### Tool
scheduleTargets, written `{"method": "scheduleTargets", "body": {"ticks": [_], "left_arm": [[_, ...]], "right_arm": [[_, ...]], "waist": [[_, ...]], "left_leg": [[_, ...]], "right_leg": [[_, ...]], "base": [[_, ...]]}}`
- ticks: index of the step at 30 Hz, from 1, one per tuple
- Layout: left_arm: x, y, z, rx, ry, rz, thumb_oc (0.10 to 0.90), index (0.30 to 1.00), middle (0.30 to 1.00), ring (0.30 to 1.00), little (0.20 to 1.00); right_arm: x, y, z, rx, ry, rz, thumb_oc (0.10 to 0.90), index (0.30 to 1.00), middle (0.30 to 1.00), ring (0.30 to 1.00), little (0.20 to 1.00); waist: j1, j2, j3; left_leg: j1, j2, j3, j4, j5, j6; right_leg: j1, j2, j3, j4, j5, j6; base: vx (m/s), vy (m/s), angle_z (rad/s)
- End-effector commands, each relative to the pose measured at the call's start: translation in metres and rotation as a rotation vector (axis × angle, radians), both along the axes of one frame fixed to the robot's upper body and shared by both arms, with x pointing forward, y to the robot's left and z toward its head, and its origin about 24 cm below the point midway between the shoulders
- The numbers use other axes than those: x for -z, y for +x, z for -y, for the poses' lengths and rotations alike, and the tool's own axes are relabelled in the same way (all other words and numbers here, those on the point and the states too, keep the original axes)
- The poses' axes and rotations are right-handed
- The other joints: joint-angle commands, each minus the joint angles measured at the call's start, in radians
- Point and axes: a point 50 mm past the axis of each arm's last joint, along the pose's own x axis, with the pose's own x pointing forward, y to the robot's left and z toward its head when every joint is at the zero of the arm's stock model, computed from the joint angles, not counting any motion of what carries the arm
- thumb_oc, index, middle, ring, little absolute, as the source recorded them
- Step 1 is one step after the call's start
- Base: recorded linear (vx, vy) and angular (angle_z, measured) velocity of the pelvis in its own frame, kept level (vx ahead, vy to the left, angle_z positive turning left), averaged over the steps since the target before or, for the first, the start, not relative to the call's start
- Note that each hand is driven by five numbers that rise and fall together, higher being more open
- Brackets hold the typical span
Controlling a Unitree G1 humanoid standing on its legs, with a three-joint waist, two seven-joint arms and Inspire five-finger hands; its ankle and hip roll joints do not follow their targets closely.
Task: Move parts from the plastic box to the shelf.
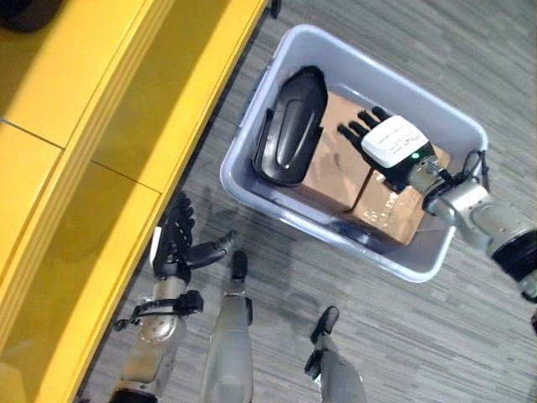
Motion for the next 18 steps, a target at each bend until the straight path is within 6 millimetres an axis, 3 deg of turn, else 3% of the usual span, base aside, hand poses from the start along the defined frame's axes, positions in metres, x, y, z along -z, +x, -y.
{"method": "scheduleTargets", "body": {"ticks": [1,11,18], "left_arm": [[-0.039,-0.001,0.006,0.055,-0.012,0.213,0.900,1.000,1.000,1.000,1.000],[-0.042,-0.001,0.005,0.052,-0.014,0.228,0.900,1.000,1.000,1.000,1.000],[-0.043,-0.002,0.001,0.028,-0.016,0.233,0.900,1.000,1.000,1.000,1.000]], "right_arm": [[-0.059,-0.008,-0.008,-0.065,-0.043,0.223,0.900,1.000,1.000,1.000,1.000],[-0.086,-0.008,0.008,0.012,-0.231,0.274,0.900,1.000,1.000,1.000,1.000],[-0.111,-0.016,0.000,-0.017,-0.290,0.364,0.900,1.000,1.000,1.000,1.000]], "waist": [[-0.006,0.022,-0.061],[0.003,0.042,-0.015],[0.002,0.033,-0.006]], "left_leg": [[0.033,0.126,-0.009,-0.045,0.048,-0.121],[-0.024,0.113,-0.028,-0.042,0.056,-0.128],[-0.053,0.103,-0.032,-0.037,0.051,-0.123]], "right_leg": [[0.071,-0.025,-0.008,0.039,0.020,0.014],[0.053,-0.022,-0.029,0.030,0.017,0.017],[0.046,-0.021,-0.033,0.015,0.034,0.023]], "base": [[0.00,-0.026,0.03],[0.00,-0.027,0.06],[0.00,-0.005,0.02]]}}
